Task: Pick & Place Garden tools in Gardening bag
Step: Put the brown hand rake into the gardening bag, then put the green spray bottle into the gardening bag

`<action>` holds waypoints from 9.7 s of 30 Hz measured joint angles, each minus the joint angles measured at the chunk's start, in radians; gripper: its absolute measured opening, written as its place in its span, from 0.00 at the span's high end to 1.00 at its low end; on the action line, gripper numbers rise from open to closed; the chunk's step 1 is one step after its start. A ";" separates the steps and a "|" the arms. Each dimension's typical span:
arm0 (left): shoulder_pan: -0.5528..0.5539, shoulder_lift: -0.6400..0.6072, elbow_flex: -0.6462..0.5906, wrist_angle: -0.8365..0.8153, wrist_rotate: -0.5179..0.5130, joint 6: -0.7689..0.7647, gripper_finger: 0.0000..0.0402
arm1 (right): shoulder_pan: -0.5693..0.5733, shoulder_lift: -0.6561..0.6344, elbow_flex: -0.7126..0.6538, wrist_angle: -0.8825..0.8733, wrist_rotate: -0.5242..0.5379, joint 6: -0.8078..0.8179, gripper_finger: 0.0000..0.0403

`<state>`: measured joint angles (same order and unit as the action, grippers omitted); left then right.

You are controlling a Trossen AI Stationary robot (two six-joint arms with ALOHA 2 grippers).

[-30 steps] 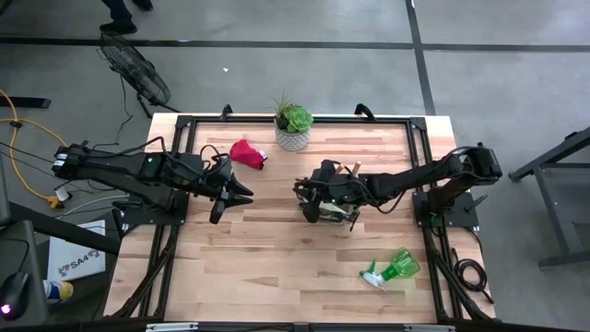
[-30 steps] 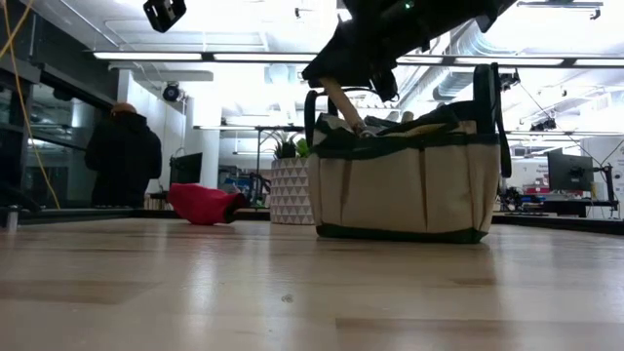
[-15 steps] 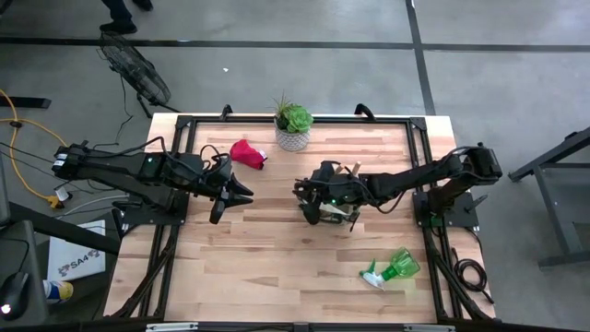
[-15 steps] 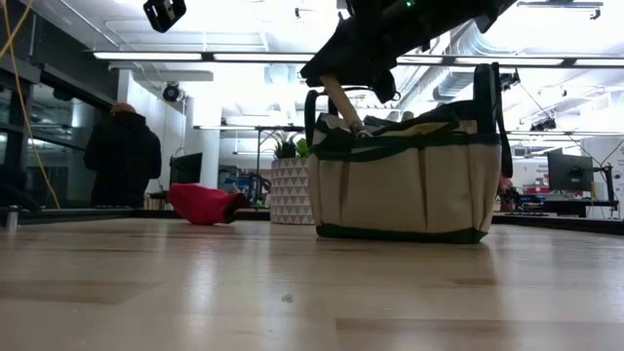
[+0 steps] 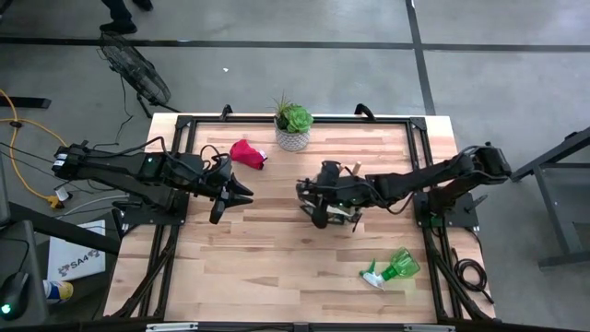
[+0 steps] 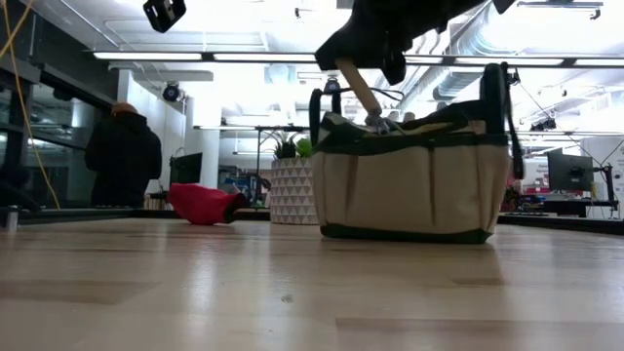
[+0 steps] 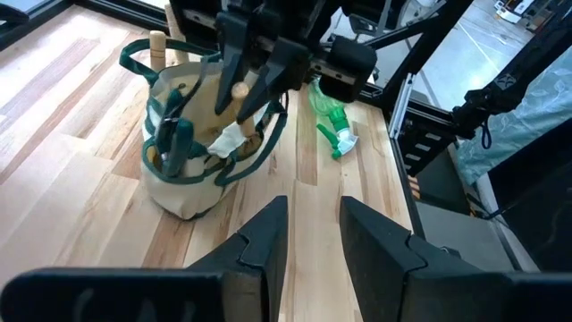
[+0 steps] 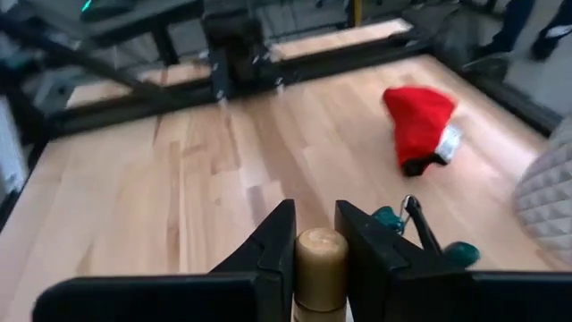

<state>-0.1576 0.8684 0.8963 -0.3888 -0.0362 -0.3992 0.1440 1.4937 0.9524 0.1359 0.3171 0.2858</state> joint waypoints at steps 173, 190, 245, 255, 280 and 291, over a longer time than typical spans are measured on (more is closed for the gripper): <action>0.000 0.118 0.000 -0.100 0.004 0.063 0.75 | 0.633 0.195 0.577 -1.457 -0.283 1.280 0.58; 0.000 0.118 0.000 -0.117 0.049 0.081 0.75 | 0.675 0.233 0.461 -1.379 -0.368 0.674 0.28; 0.000 0.118 0.000 -0.145 0.045 0.050 0.75 | 0.673 0.232 -0.001 -0.891 -0.375 0.217 0.50; 0.000 0.118 0.000 -0.144 0.040 0.027 0.75 | 0.659 0.231 -0.005 -0.850 -0.391 0.339 0.68; 0.000 0.118 0.000 -0.063 -0.144 -0.001 0.75 | 0.527 -0.095 0.111 -0.812 -0.182 0.704 0.68; 0.000 0.118 0.000 -0.061 -0.229 0.000 0.75 | 0.325 -0.288 0.144 -0.687 0.017 0.453 0.68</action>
<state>-0.1577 0.9867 0.8963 -0.4500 -0.2650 -0.3992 0.4685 1.2061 1.0965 -0.5507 0.3344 0.7390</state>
